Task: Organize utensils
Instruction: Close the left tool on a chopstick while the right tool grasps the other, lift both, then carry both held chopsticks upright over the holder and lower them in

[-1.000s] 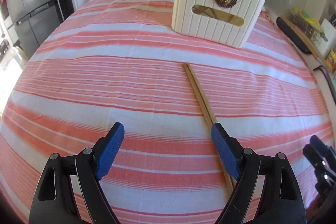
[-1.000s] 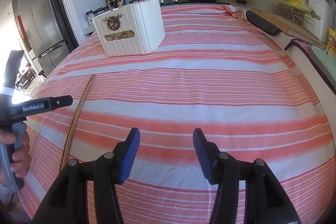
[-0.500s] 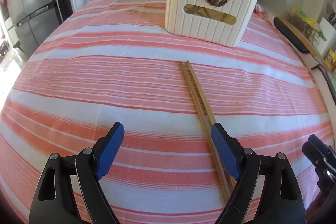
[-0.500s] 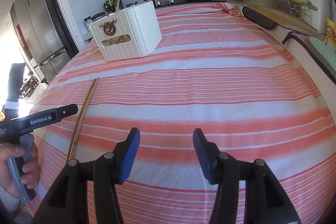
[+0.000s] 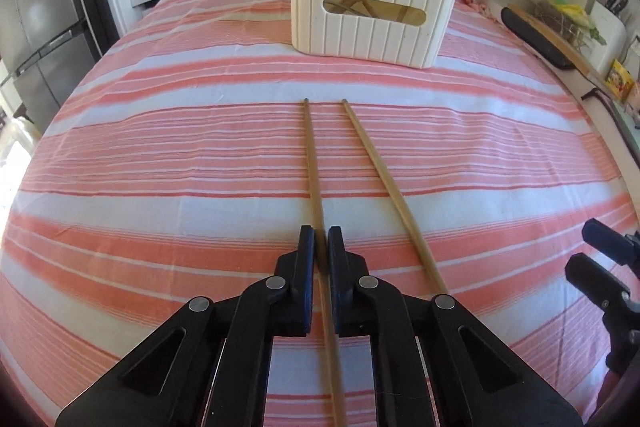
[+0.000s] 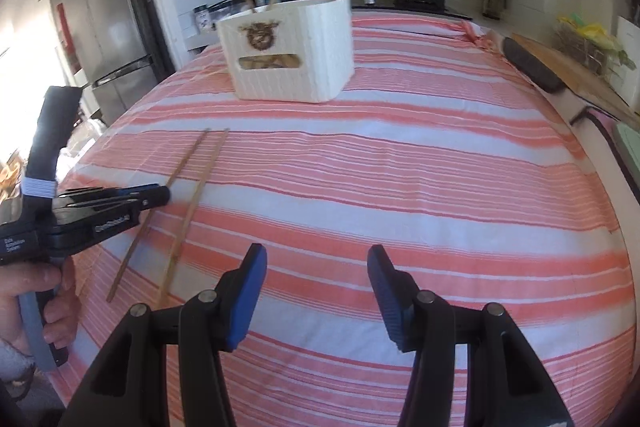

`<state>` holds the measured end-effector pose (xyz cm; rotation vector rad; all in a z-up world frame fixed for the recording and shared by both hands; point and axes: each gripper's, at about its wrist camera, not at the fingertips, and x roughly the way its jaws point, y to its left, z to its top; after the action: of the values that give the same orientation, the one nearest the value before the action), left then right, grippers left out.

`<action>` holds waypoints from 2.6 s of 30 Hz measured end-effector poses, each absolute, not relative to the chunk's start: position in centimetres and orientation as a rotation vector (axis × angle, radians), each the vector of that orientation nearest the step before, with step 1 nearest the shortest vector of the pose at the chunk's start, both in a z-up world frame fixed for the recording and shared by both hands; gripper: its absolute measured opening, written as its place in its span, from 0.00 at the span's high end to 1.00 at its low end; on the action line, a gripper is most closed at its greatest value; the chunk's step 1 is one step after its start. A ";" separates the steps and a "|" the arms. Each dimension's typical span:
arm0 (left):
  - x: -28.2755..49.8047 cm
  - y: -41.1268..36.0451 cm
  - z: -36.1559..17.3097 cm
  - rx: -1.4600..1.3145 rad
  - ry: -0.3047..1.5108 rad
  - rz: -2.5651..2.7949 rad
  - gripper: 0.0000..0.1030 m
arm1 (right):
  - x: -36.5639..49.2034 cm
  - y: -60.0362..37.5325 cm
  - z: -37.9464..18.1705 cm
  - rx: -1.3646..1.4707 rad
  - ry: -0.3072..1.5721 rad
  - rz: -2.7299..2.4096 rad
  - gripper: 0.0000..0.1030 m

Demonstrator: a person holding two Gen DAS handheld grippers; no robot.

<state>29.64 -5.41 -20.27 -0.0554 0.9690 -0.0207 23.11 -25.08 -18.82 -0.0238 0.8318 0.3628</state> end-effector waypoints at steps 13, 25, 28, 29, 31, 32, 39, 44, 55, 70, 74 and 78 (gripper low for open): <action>28.2 -2.2 -20.4 -0.054 0.993 -0.099 0.94 | 25.7 -14.4 -21.1 -0.265 0.931 0.442 0.94; 28.1 0.0 -19.9 -0.136 1.043 -0.239 0.60 | 23.3 -27.9 -20.9 -0.178 1.015 0.189 0.91; 28.8 0.8 -19.3 -0.139 1.062 -0.271 0.22 | 23.4 -29.1 -20.1 -0.153 1.033 0.237 0.70; 29.3 1.1 -19.3 -0.138 1.078 -0.284 0.22 | 23.7 -29.4 -19.9 -0.133 1.044 0.256 0.64; 30.4 1.2 -19.5 -0.121 1.123 -0.300 0.22 | 24.4 -29.7 -19.8 -0.120 1.085 0.289 0.60; 30.9 1.1 -19.6 -0.101 1.135 -0.301 0.22 | 24.9 -29.5 -19.8 -0.134 1.105 0.308 0.60; 34.1 -0.8 -20.1 0.084 1.165 -0.229 0.39 | 28.4 -27.5 -21.0 -0.259 1.165 0.354 0.60; 37.0 -2.0 -19.9 0.123 1.182 -0.227 0.59 | 32.7 -26.8 -21.0 -0.221 1.176 0.377 0.65; 36.4 -0.5 -13.9 -0.051 0.985 -0.262 0.97 | 35.0 -27.2 -15.2 -0.033 0.975 0.412 0.94; 29.2 2.3 -2.6 -0.152 0.648 -0.343 0.97 | 24.8 -28.5 -1.8 -0.003 0.547 0.453 0.94; 28.8 2.2 -2.1 -0.141 0.650 -0.345 0.97 | 24.6 -28.1 -0.4 -0.017 0.516 0.464 0.94; 28.8 2.5 -1.3 -0.138 0.639 -0.344 0.97 | 25.3 -28.1 0.2 -0.043 0.509 0.453 0.94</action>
<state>28.81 2.45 -1.28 -0.1378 0.6391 -0.3440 25.34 -28.15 0.18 -0.0426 0.5087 0.4525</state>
